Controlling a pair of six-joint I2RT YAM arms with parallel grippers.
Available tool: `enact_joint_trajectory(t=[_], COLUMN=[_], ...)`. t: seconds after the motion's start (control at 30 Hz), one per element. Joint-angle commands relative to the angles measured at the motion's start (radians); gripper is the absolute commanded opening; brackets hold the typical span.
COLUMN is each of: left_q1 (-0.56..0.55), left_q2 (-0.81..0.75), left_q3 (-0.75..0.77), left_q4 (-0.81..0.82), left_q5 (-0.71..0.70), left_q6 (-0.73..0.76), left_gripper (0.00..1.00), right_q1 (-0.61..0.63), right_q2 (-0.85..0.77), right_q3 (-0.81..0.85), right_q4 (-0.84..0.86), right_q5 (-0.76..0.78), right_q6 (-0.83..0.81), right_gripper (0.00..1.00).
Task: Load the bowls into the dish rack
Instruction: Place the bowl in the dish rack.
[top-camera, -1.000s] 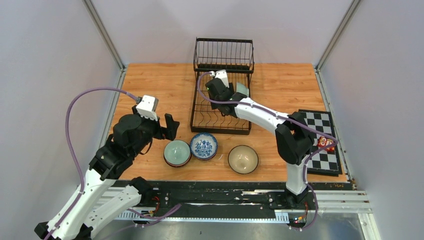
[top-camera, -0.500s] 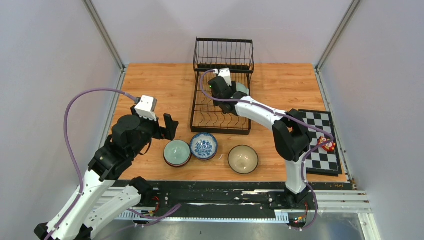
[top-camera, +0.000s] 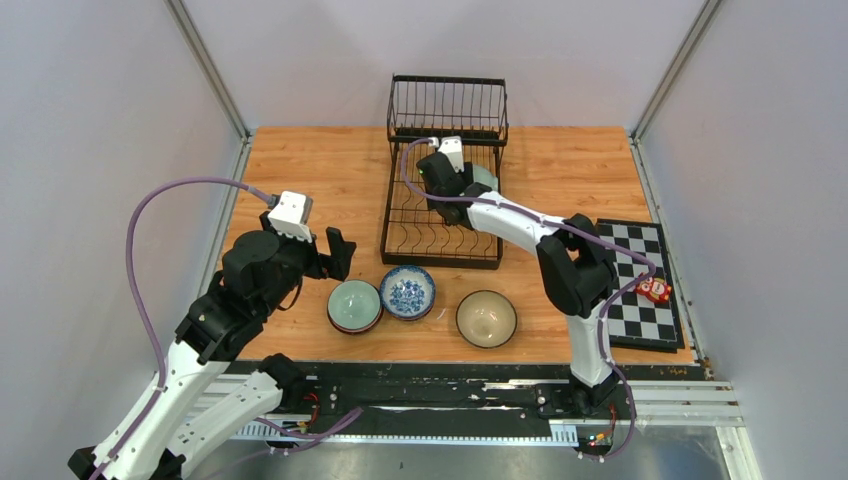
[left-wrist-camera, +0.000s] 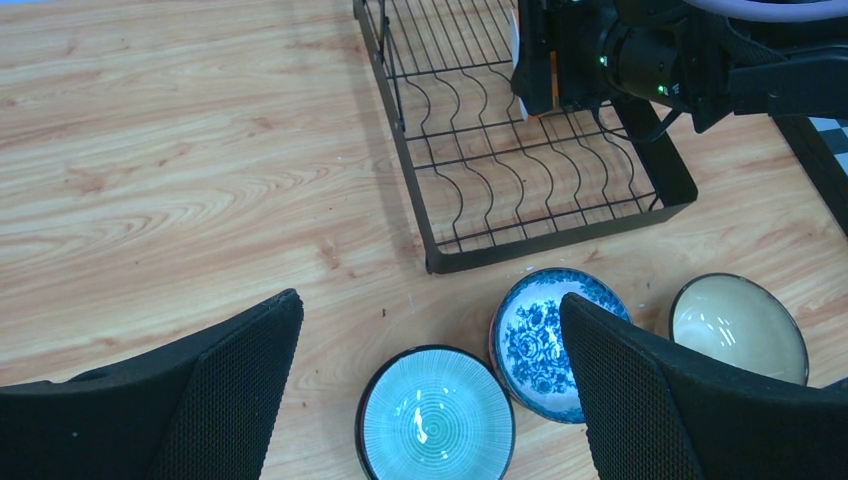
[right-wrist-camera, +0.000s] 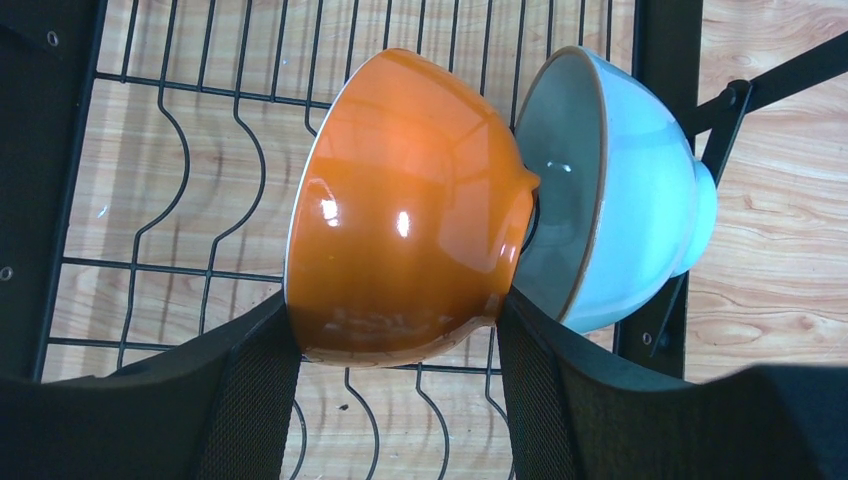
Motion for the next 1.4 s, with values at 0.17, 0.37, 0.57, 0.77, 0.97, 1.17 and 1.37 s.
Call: enact_joint_trajectory(t=[0.17, 0.37, 0.57, 0.77, 0.97, 1.17, 1.37], left_q1=[0.007, 0.007, 0.007, 0.007, 0.008, 0.007, 0.008], left_q2=[-0.010, -0.013, -0.012, -0.013, -0.013, -0.012, -0.009], left_q3=[-0.011, -0.012, -0.012, -0.012, -0.012, -0.014, -0.015], left_q4=[0.007, 0.007, 0.008, 0.008, 0.008, 0.007, 0.010], left_q5=[-0.016, -0.017, -0.016, -0.017, -0.021, -0.026, -0.026], left_q6=[0.012, 0.012, 0.012, 0.012, 0.014, 0.014, 0.012], left_gripper=[1.00, 1.00, 1.00, 1.00, 1.00, 1.00, 1.00], right_q1=[-0.030, -0.033, -0.032, -0.032, -0.029, -0.019, 0.001], right_q2=[0.067, 0.063, 0.044, 0.020, -0.020, -0.074, -0.148], right_q3=[0.040, 0.028, 0.004, -0.010, -0.027, -0.053, -0.096], right_q4=[-0.015, -0.018, -0.018, -0.019, -0.015, -0.014, -0.018], right_q5=[-0.035, -0.028, -0.015, -0.015, -0.027, -0.040, -0.058], right_q6=[0.037, 0.044, 0.050, 0.052, 0.053, 0.053, 0.054], right_gripper=[0.09, 0.44, 0.70, 0.87, 0.91, 0.91, 0.91])
